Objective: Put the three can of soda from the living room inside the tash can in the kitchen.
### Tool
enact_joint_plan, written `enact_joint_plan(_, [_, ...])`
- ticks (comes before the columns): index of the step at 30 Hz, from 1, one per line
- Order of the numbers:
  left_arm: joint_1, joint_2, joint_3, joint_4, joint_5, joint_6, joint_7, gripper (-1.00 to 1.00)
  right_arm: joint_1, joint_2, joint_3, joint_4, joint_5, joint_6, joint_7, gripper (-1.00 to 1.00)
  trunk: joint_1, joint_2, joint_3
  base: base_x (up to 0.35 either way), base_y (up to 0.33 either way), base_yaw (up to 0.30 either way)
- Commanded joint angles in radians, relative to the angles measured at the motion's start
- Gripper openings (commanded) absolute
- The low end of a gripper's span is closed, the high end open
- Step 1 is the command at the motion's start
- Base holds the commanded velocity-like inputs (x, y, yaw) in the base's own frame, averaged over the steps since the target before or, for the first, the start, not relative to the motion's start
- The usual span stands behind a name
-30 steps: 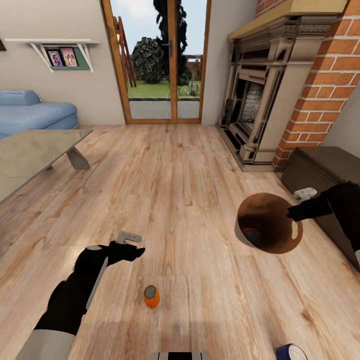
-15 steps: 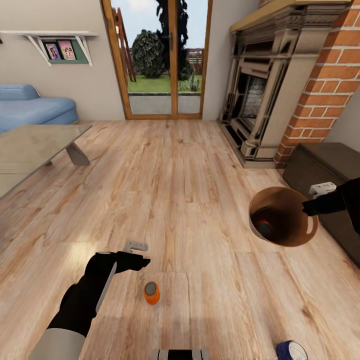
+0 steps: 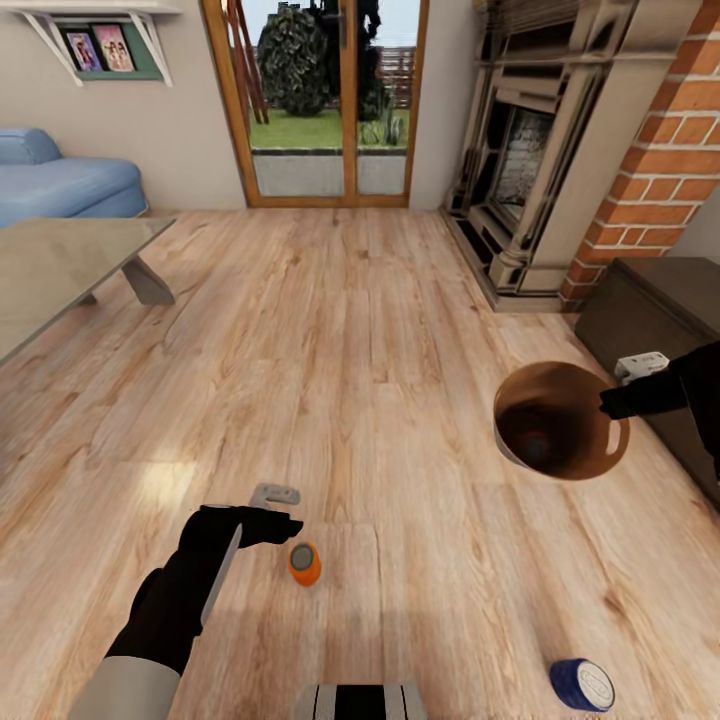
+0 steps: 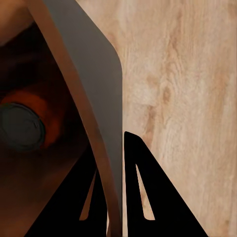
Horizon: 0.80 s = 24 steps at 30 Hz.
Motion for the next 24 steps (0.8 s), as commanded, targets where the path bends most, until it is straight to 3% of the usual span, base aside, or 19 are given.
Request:
enact_joint_plan(1, [0.000,0.000,0.000,0.000,0.001,0.000,0.001,1.00,-0.003,0.002,0.001,0.000,-0.011,0.007,0.005,-1.00,0.000,0.000,-0.005,0.000,0.000,0.001])
enact_joint_plan(8, [0.000,-0.001,-0.003,0.000,0.003,-0.006,0.003,1.00,-0.010,0.026,0.007,0.000,-0.003,0.007,0.005,-1.00,0.003,-0.002,-0.043,0.000,0.000,0.000])
enact_joint_plan(12, [0.000,-0.005,-0.004,-0.001,0.005,-0.010,0.003,1.00,-0.010,0.029,0.009,-0.001,0.054,0.007,0.005,-1.00,0.005,-0.003,-0.065,0.000,0.000,0.000])
enact_joint_plan(18, [0.001,-0.009,-0.005,-0.001,0.008,-0.012,0.002,1.00,-0.010,0.029,0.010,-0.001,0.078,0.007,0.005,-1.00,0.008,-0.004,-0.097,0.000,0.000,0.000])
enact_joint_plan(24, [0.001,-0.009,-0.005,-0.009,0.008,-0.013,0.002,1.00,-0.009,0.034,0.010,-0.007,0.081,0.007,0.005,-1.00,0.008,-0.004,-0.104,0.000,0.000,0.000])
